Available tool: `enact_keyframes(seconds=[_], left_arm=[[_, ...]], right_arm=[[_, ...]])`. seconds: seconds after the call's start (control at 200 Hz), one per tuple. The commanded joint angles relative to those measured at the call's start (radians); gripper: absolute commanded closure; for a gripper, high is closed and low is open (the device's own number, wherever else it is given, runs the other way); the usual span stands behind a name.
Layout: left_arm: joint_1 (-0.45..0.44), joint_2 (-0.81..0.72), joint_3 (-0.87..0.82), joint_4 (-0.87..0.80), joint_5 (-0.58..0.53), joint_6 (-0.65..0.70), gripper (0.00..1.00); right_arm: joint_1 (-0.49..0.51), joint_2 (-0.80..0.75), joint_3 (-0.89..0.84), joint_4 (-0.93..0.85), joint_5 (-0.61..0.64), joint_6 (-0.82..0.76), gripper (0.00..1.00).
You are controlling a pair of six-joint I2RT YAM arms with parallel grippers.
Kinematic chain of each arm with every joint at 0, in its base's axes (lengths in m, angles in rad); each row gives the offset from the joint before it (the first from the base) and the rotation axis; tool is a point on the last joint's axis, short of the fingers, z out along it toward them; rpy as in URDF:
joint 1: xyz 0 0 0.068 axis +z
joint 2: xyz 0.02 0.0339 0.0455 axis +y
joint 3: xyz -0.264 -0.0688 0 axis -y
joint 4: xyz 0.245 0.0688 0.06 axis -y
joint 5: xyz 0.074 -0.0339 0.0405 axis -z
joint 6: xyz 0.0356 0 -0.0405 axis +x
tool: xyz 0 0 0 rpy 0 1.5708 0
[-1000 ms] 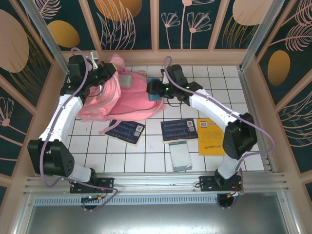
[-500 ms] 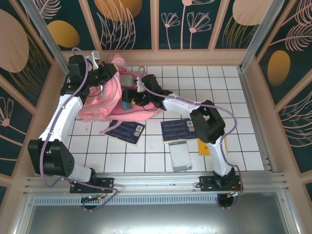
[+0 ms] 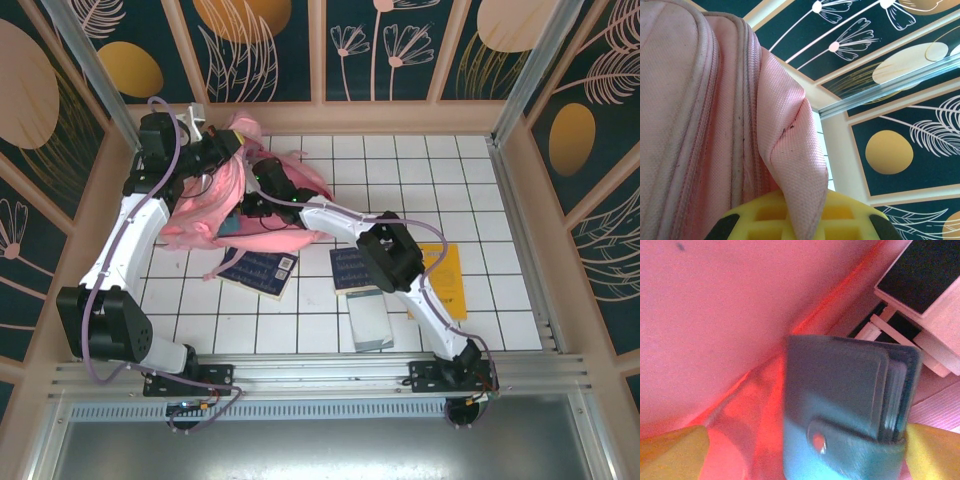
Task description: Pack books, pencil case, and school supplies into a backpack
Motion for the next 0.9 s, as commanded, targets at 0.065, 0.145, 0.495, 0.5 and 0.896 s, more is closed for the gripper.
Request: enact_keyframes(seconds=[0.065,0.145,0.495,0.5,0.896], left_arm=[[-0.006,-0.041,0.038,0.176,0.046,-0.005,1.00],[-0.006,-0.040,0.040,0.175,0.043,-0.005,1.00],[-0.006,-0.039,0.039,0.135,-0.001,0.026,1.00],[-0.006,-0.038,0.039,0.133,-0.003,0.028,1.00],[-0.006,-0.008,-0.025,0.161,-0.059,0.025,1.00]], right_arm=[[0.018,-0.100,-0.045,-0.041,0.076,-0.117,0.01],[0.006,-0.139,-0.103,-0.013,0.068,-0.117,0.02],[-0.034,-0.376,-0.391,0.121,0.150,-0.143,0.32],[-0.035,-0.380,-0.396,0.120,0.151,-0.143,0.32],[-0.053,-0.845,-0.807,0.048,0.477,-0.165,0.40]])
